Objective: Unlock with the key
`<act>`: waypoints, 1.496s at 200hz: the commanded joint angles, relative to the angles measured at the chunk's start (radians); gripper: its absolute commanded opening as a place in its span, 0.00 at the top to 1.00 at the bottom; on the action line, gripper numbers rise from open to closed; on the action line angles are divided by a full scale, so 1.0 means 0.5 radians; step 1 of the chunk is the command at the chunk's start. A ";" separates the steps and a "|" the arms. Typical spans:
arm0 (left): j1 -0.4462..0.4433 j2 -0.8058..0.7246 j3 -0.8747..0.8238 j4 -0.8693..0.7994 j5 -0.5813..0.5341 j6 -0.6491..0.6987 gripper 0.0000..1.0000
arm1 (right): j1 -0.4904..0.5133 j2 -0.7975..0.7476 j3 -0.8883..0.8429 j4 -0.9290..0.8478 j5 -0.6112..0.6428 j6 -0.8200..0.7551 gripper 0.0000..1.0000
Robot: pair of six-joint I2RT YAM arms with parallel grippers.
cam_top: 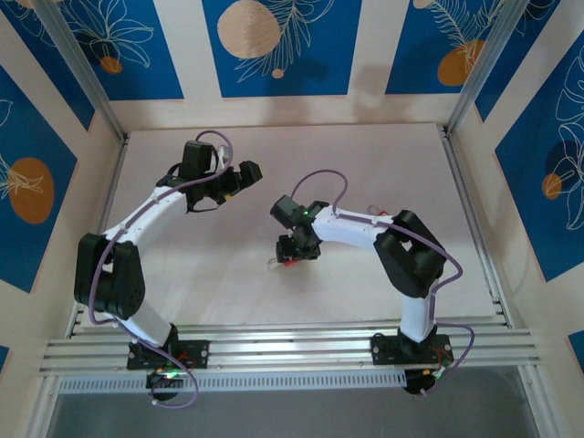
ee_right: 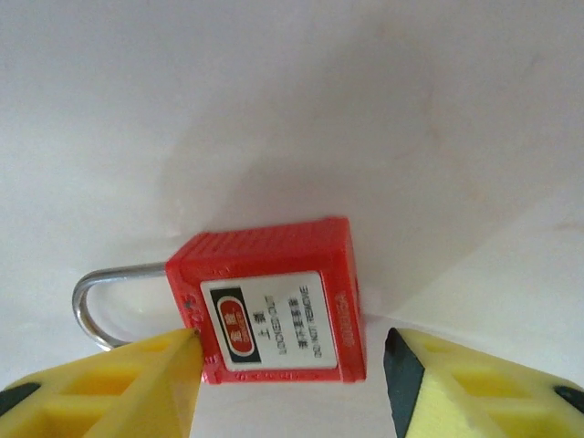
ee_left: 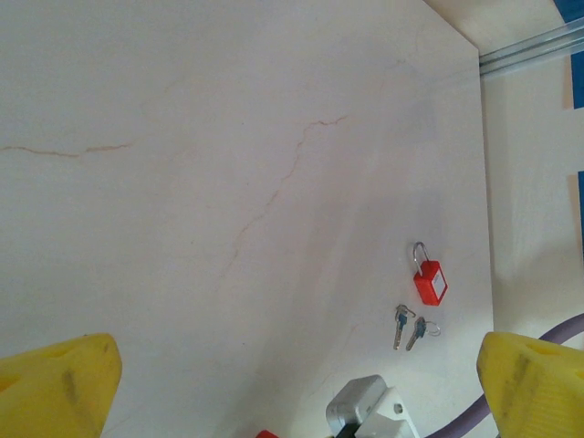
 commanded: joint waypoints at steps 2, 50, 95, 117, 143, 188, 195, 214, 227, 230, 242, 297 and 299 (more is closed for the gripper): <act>0.024 0.013 0.005 0.031 0.022 0.005 0.00 | -0.003 -0.027 -0.060 0.096 -0.343 0.101 0.43; 0.023 0.025 0.002 0.034 0.026 -0.002 0.00 | -0.046 -0.129 -0.176 0.234 -0.532 0.226 0.40; 0.027 0.042 0.005 0.050 0.049 -0.017 0.01 | 0.072 -0.225 -0.106 -0.074 -0.074 0.044 0.28; 0.027 0.052 -0.001 0.064 0.051 -0.025 0.00 | 0.177 -0.142 -0.021 -0.237 0.157 -0.117 0.24; 0.029 0.053 -0.001 0.065 0.056 -0.027 0.00 | 0.285 -0.056 0.034 -0.332 0.315 -0.208 0.23; 0.033 0.010 -0.016 0.088 0.046 -0.023 0.00 | 0.335 0.106 0.103 -0.322 0.429 -0.186 0.23; 0.036 0.014 -0.011 0.081 0.049 -0.023 0.00 | 0.319 0.125 0.124 -0.318 0.432 -0.187 0.23; 0.038 0.013 -0.012 0.074 0.053 -0.023 0.00 | 0.275 0.149 0.159 -0.295 0.443 -0.200 0.24; 0.039 0.012 -0.011 0.077 0.048 -0.021 0.00 | 0.240 0.159 0.180 -0.276 0.419 -0.214 0.25; 0.039 0.011 -0.011 0.077 0.049 -0.020 0.00 | 0.230 0.160 0.185 -0.271 0.413 -0.219 0.25; 0.043 0.007 -0.010 0.076 0.049 -0.020 0.00 | 0.208 0.163 0.206 -0.260 0.409 -0.224 0.25; 0.045 0.016 -0.010 0.081 0.056 -0.023 0.00 | 0.167 0.166 0.219 -0.256 0.371 -0.238 0.28; 0.045 0.016 -0.009 0.080 0.056 -0.023 0.00 | 0.169 0.162 0.218 -0.255 0.371 -0.240 0.28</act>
